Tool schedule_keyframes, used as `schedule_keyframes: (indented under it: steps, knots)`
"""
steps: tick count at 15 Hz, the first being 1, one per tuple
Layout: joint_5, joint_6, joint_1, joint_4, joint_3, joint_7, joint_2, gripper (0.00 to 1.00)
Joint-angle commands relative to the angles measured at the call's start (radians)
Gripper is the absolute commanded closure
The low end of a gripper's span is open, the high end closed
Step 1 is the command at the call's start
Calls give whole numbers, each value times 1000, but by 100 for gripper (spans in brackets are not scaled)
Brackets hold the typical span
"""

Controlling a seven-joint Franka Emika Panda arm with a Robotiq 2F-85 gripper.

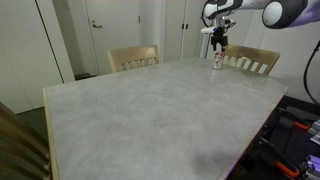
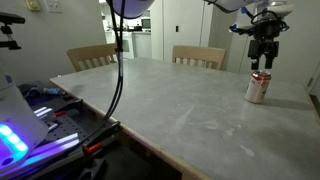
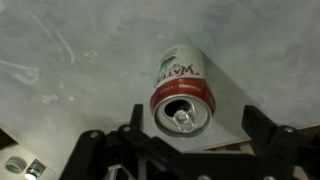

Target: Move the can from left to right

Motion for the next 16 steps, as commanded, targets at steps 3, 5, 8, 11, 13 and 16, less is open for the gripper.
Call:
schedule_keyframes:
  steps: [3,5,8,11,13,16]
  knots:
    - [17,-110,-8,-30,38,-221,-102,0]
    - [18,-160,-4,-35,47,-317,-125,0]
    - [21,-233,7,-37,61,-446,-147,0]
    - [19,-295,24,-35,68,-577,-163,0]
    - [17,-329,41,-34,70,-664,-168,0]
    - [8,-376,70,-34,68,-791,-173,0]
